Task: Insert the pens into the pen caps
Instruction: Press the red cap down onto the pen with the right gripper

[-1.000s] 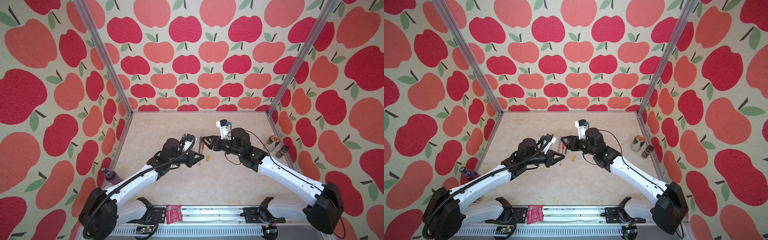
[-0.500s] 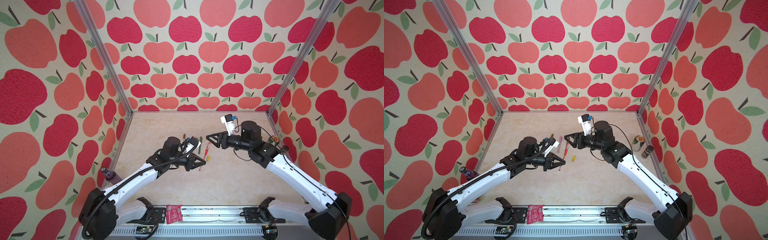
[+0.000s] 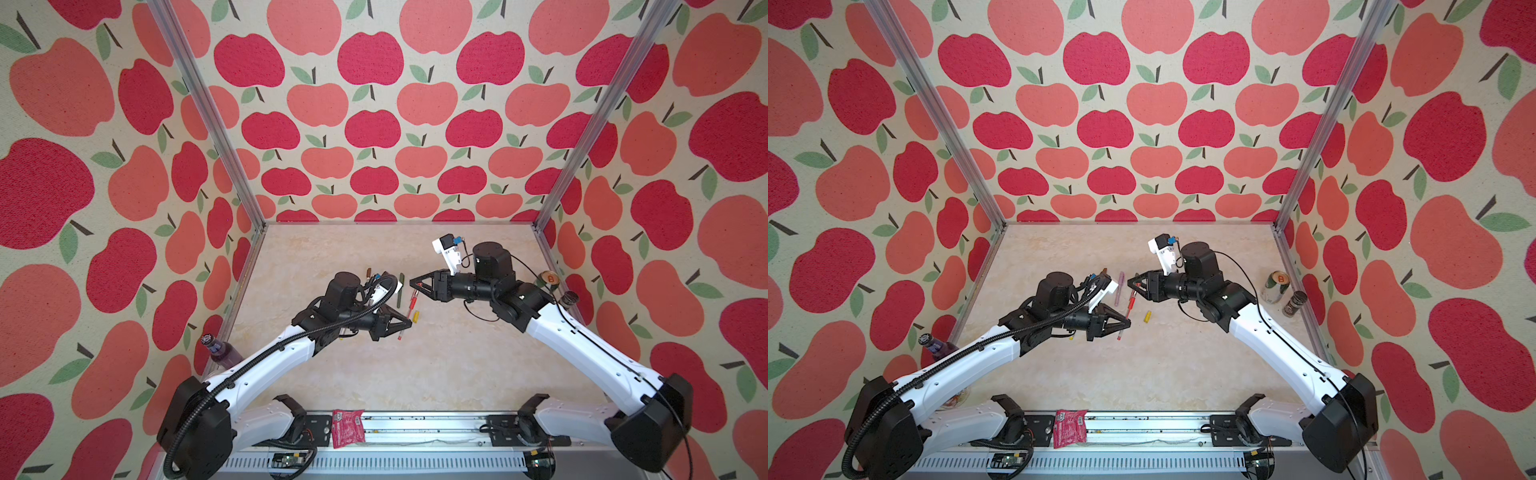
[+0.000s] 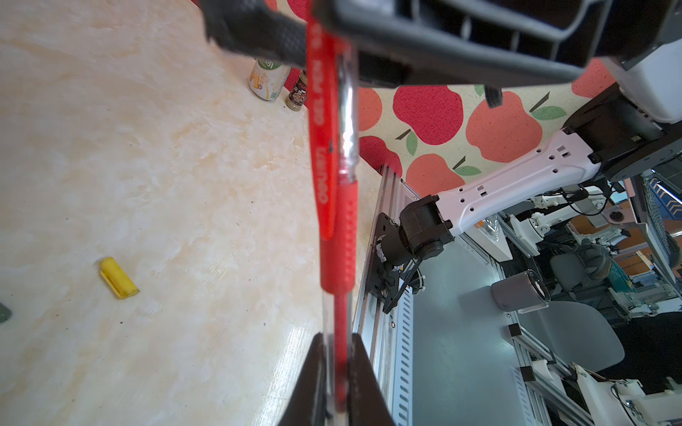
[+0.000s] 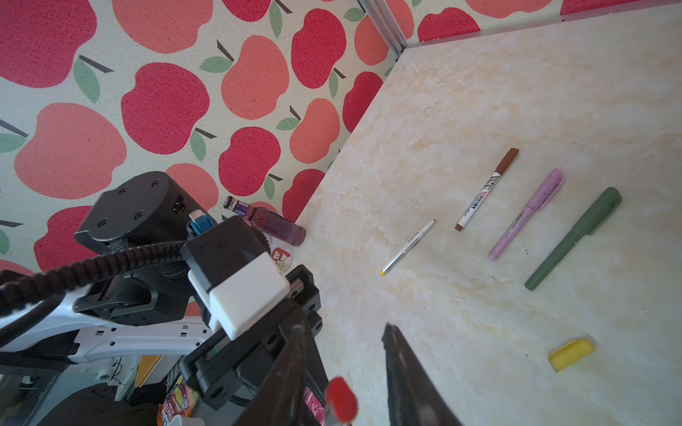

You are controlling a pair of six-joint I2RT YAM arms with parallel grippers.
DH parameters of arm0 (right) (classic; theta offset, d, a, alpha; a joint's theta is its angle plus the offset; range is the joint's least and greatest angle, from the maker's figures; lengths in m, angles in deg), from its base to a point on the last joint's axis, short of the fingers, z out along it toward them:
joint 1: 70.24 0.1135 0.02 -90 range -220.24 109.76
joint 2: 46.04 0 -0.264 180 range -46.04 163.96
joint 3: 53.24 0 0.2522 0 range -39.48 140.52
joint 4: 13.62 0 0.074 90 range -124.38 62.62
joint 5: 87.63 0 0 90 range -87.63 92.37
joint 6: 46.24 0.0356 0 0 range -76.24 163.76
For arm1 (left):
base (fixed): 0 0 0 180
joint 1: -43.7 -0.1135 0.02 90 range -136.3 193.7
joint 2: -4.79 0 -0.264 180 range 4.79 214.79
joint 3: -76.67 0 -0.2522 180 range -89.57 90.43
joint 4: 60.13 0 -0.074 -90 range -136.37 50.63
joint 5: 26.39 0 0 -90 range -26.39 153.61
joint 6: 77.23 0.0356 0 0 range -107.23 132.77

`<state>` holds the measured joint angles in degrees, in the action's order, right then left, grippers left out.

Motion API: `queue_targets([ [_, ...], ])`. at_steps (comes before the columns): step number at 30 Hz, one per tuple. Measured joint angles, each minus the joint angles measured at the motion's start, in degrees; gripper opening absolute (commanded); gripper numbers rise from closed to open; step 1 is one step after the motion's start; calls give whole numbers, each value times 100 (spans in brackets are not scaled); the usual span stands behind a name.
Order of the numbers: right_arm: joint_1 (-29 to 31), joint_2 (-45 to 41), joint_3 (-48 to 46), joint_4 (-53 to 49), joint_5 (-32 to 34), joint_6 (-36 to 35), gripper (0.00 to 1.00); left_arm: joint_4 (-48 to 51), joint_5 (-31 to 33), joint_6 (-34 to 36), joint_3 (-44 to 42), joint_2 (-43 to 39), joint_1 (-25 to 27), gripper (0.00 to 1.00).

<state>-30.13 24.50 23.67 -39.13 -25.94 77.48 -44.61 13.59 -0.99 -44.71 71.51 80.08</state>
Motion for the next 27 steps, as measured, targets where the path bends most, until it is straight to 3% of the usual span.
queue_targets([
  [14,26,13,0,13,-142,42,2,66,50,-4,107,7,0,4],
  [27,-13,20,0,400,-120,42,0,-317,424,234,138,2,-7,4],
])
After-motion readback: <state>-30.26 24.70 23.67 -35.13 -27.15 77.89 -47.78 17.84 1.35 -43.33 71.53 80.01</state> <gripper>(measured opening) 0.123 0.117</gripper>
